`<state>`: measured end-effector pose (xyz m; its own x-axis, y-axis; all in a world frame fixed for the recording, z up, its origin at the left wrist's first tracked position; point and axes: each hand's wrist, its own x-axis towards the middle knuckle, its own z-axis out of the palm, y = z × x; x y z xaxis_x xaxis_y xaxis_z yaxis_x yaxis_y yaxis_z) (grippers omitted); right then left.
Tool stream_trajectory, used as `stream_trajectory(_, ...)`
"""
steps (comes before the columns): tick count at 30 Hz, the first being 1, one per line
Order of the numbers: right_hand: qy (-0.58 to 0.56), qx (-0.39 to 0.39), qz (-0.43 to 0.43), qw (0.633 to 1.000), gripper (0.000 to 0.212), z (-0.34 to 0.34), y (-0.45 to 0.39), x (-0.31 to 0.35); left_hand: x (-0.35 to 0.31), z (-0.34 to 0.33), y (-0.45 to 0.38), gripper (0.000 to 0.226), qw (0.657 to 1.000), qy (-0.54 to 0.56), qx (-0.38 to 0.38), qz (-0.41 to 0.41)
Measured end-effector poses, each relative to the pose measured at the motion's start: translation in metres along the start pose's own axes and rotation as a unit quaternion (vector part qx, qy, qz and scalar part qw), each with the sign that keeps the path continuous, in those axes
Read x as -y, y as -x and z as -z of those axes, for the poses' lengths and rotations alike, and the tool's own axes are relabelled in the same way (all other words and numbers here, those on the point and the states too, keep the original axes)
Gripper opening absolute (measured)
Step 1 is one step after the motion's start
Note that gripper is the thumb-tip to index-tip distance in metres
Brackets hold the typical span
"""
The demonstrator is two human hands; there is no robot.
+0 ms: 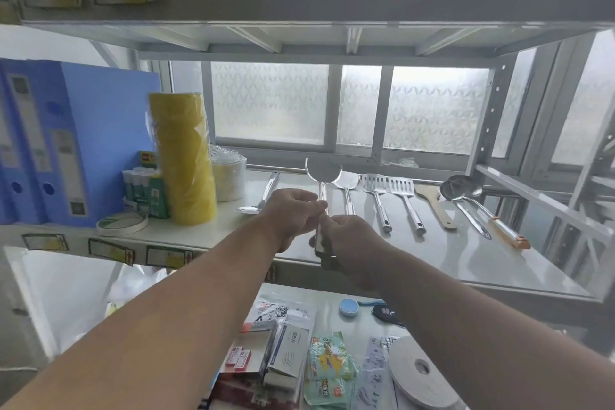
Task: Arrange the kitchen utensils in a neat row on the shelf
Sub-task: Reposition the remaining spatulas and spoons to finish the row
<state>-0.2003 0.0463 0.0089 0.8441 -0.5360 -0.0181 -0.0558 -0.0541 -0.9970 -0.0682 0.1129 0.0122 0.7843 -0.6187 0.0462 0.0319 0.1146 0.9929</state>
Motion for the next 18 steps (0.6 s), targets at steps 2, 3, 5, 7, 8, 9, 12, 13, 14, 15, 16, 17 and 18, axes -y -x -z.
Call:
stream_trajectory(2, 0.016, -0.003, -0.008, 1.0, 0.032, 0.0, 0.0, -0.003, 0.006, 0.0, -0.002, 0.029, 1.0, -0.005, -0.013, 0.017)
stream_trajectory(3, 0.041, -0.008, -0.01, 0.999, 0.029, 0.0, -0.002, -0.006, 0.008, -0.002, -0.002, 0.023, 1.0, -0.01, -0.016, 0.022)
stream_trajectory(5, 0.09, -0.015, 0.001, 0.996, 0.017, 0.0, -0.005, -0.008, 0.011, -0.003, -0.002, 0.012, 0.999, -0.034, -0.025, 0.033)
stream_trajectory(7, 0.082, -0.029, 0.009, 0.996, 0.014, -0.001, -0.006, -0.009, 0.013, -0.003, -0.003, 0.012, 0.997, -0.051, -0.035, 0.044)
stream_trajectory(8, 0.08, -0.031, 0.016, 0.996, 0.012, -0.001, -0.007, -0.009, 0.012, -0.002, -0.003, 0.014, 0.997, -0.052, -0.037, 0.053)
stream_trajectory(9, 0.09, -0.034, 0.025, 0.995, 0.011, 0.0, -0.01, -0.009, 0.012, -0.001, -0.003, 0.015, 0.996, -0.056, -0.038, 0.06)
stream_trajectory(12, 0.134, -0.03, 0.052, 0.989, 0.012, 0.004, -0.011, -0.009, 0.011, 0.001, -0.006, 0.016, 0.994, -0.066, -0.044, 0.074)
stream_trajectory(13, 0.15, -0.028, 0.06, 0.986, 0.012, 0.005, -0.01, -0.009, 0.009, 0.0, -0.006, 0.014, 0.993, -0.072, -0.049, 0.077)
stream_trajectory(14, 0.169, -0.027, 0.07, 0.983, 0.012, 0.006, -0.008, -0.007, 0.007, 0.001, -0.006, 0.012, 0.992, -0.091, -0.053, 0.071)
stream_trajectory(15, 0.194, -0.023, 0.082, 0.977, 0.013, 0.008, -0.006, -0.007, 0.007, 0.002, -0.009, 0.015, 0.988, -0.134, -0.054, 0.06)
stream_trajectory(16, 0.222, -0.015, 0.093, 0.97, 0.014, 0.01, -0.003, -0.006, 0.005, 0.003, -0.009, 0.02, 0.981, -0.18, -0.054, 0.048)
stream_trajectory(17, 0.244, 0.002, 0.106, 0.964, 0.012, 0.011, 0.0, -0.004, 0.005, 0.004, -0.01, 0.025, 0.974, -0.214, -0.06, 0.039)
stream_trajectory(18, 0.275, 0.023, 0.122, 0.953, 0.012, 0.012, 0.002, -0.004, 0.006, 0.006, -0.011, 0.03, 0.969, -0.234, -0.07, 0.035)
